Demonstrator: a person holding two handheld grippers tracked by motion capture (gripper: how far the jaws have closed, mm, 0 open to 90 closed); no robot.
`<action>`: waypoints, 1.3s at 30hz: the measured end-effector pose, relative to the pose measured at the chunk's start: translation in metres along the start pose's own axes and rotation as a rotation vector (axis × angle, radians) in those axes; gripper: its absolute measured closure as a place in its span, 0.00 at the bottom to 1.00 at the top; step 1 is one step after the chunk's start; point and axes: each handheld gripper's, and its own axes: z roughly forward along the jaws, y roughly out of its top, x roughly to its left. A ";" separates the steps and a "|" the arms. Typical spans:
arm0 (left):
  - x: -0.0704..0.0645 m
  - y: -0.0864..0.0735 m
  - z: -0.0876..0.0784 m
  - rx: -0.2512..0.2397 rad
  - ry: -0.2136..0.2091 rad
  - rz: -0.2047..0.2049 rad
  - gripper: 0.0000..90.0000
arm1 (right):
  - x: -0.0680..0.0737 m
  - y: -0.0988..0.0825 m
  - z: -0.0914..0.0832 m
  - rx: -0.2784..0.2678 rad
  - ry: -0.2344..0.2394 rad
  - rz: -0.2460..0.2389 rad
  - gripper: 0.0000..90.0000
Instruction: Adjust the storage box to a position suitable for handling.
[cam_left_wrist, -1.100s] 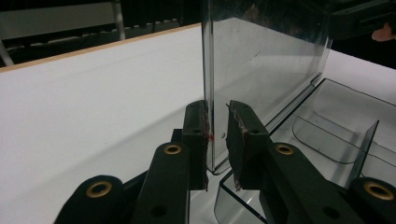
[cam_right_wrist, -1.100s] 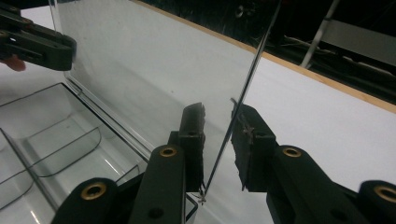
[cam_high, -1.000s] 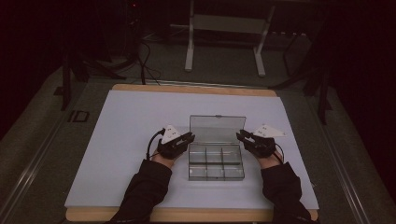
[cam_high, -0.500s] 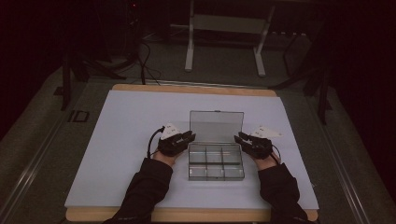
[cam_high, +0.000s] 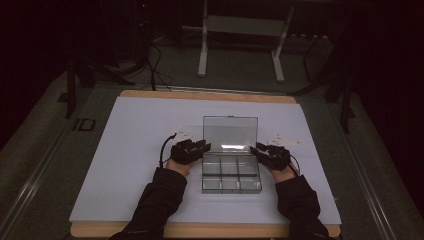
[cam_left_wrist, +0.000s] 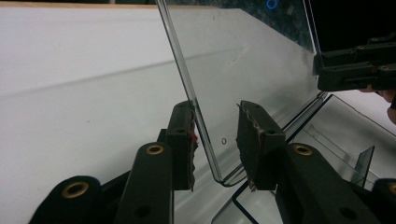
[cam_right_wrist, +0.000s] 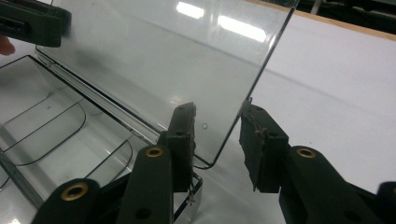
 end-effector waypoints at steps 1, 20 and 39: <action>0.001 0.000 0.001 0.005 -0.002 -0.012 0.76 | 0.000 0.000 0.000 0.002 -0.002 0.002 0.72; 0.012 0.005 0.008 0.129 -0.032 -0.240 0.68 | 0.005 0.001 0.003 0.020 -0.031 -0.015 0.72; 0.010 0.008 0.016 0.187 0.032 -0.248 0.55 | 0.006 0.002 0.005 0.029 -0.012 -0.023 0.66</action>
